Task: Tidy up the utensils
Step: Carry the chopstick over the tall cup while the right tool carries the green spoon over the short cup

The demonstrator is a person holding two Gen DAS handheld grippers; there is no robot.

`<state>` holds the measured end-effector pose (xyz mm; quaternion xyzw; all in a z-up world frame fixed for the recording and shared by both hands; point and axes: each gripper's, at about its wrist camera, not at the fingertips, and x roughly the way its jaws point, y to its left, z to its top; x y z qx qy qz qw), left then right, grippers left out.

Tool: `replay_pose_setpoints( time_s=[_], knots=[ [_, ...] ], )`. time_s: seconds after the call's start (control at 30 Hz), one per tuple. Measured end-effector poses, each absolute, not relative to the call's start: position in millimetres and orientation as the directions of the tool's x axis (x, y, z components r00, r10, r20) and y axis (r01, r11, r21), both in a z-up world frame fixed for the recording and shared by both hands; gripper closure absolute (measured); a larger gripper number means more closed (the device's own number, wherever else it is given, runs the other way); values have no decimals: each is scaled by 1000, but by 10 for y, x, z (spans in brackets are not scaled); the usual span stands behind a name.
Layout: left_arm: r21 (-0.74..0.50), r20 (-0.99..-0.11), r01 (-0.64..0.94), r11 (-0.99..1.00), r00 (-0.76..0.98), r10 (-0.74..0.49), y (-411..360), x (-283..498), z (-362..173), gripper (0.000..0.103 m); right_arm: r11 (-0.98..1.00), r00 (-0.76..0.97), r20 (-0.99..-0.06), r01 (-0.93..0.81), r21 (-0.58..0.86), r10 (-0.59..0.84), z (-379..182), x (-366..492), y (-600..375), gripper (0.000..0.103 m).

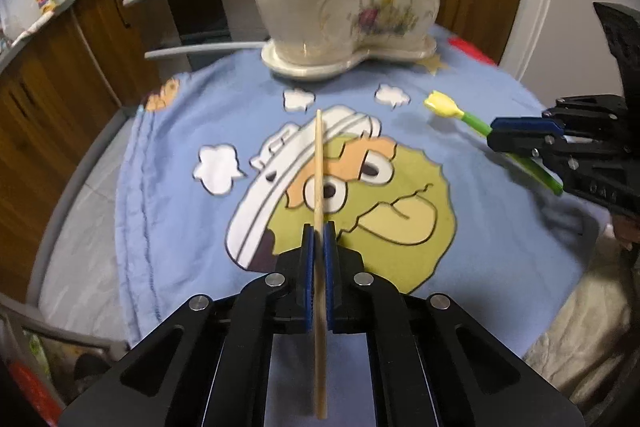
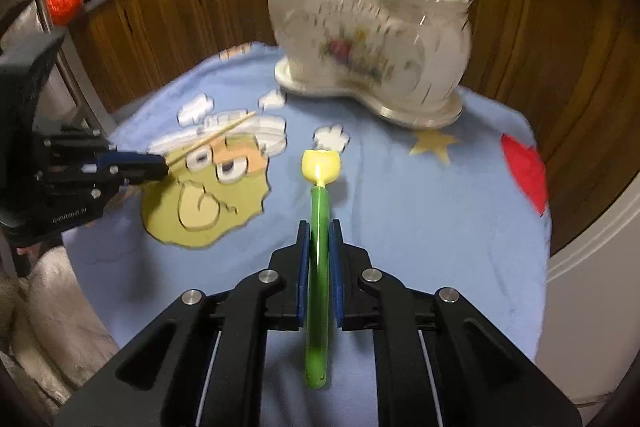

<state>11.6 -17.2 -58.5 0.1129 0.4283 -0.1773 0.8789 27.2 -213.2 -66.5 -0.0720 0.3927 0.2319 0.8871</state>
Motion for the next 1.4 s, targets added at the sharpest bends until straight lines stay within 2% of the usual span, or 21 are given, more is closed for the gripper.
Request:
replay_pose_setpoints(
  time_s=[0.13, 0.3, 0.47, 0.6, 0.67, 0.8, 1.0, 1.2, 1.4],
  knots=[
    [3, -717, 450, 893, 624, -312, -84, 20, -294, 98, 871, 634, -638, -475, 127, 438, -382, 270, -2362, 93],
    [-83, -562, 460, 884, 711, -422, 0, 113, 168, 98, 865, 703, -518, -472, 172, 487, 3, 343, -2566, 93],
    [-115, -409, 425, 898, 804, -433, -77, 432, 543, 98, 864, 775, -384, -469, 180, 501, 352, 602, -2576, 93],
    [-186, -264, 437, 880, 841, -473, -163, 818, 815, 98, 841, 790, -300, -462, 281, 535, 480, 919, -2578, 93],
    [-216, -222, 437, 873, 849, -479, -223, 977, 891, 98, 835, 811, -244, -452, 313, 531, 539, 1076, -2557, 93],
    [-255, -197, 420, 871, 859, -472, -353, 1320, 922, 98, 827, 834, -184, -438, 353, 520, 520, 1391, -2475, 93],
    [-272, -146, 380, 884, 892, -428, -448, 1601, 791, 98, 857, 876, -155, -385, 343, 456, 391, 1665, -2417, 93],
    [-149, -125, 350, 925, 921, -368, -581, 1585, 642, 98, 894, 891, -174, -370, 253, 419, 219, 1680, -2317, 93],
    [-104, -146, 350, 931, 921, -362, -521, 1413, 526, 98, 907, 885, -216, -378, 183, 412, 96, 1537, -2260, 93]
  ],
)
